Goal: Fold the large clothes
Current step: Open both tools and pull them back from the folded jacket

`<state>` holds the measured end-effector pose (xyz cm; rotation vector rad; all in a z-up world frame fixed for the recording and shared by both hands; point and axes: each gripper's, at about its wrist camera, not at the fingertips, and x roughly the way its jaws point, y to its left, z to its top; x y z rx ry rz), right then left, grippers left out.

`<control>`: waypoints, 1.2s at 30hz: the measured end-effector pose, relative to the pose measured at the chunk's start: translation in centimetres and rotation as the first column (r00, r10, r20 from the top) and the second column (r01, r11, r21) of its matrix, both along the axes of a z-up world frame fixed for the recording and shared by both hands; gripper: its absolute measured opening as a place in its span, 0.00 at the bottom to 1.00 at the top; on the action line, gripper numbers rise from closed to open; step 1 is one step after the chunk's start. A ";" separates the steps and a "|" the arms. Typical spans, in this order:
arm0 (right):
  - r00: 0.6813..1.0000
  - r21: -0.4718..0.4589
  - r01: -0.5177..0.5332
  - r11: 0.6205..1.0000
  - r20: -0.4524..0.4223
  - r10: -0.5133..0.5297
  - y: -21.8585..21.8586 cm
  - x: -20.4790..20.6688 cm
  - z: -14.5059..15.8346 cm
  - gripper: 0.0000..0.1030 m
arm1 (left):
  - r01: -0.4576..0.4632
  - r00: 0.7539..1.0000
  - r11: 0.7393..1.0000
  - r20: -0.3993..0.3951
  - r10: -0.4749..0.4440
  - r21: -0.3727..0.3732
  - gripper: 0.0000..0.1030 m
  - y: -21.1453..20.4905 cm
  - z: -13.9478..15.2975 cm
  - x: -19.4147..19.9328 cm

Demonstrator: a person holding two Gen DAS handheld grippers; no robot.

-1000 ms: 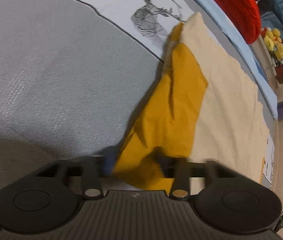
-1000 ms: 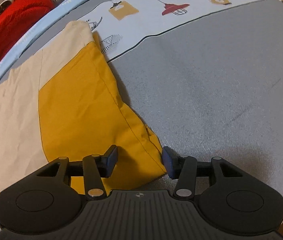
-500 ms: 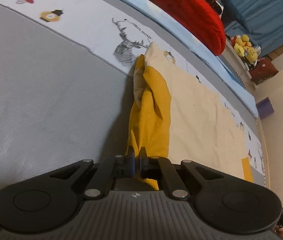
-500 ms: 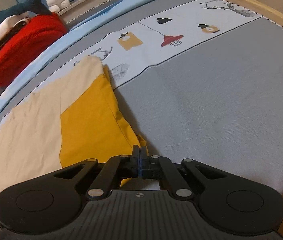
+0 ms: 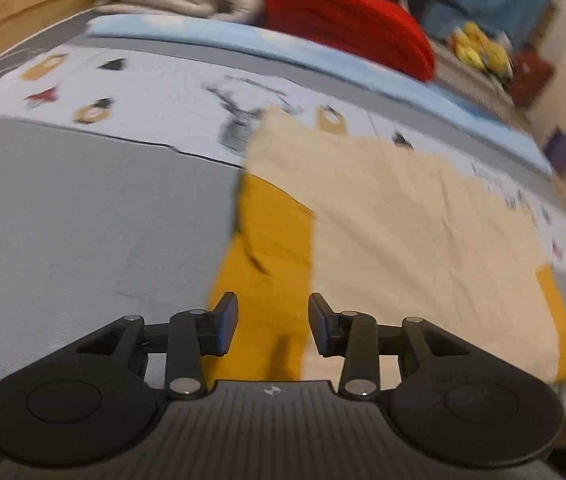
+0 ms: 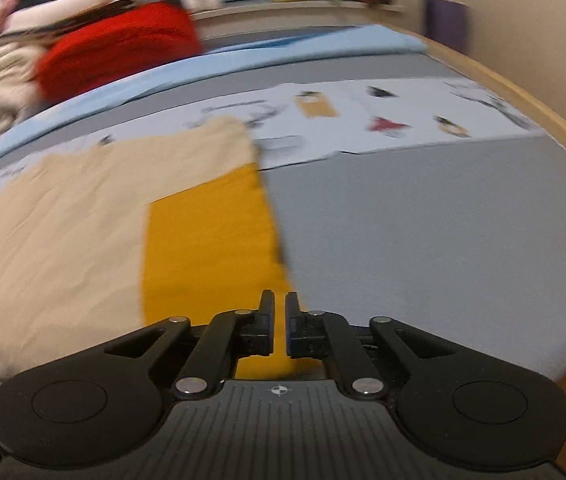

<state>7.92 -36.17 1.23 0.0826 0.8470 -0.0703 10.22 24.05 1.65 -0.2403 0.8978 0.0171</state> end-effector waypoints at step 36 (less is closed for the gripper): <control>0.966 -0.120 -0.105 0.987 0.222 0.129 8.1 -9.1 6.7 0.25 | 0.082 0.994 0.994 0.061 -0.086 0.066 0.35 -8.0 -0.3 -5.4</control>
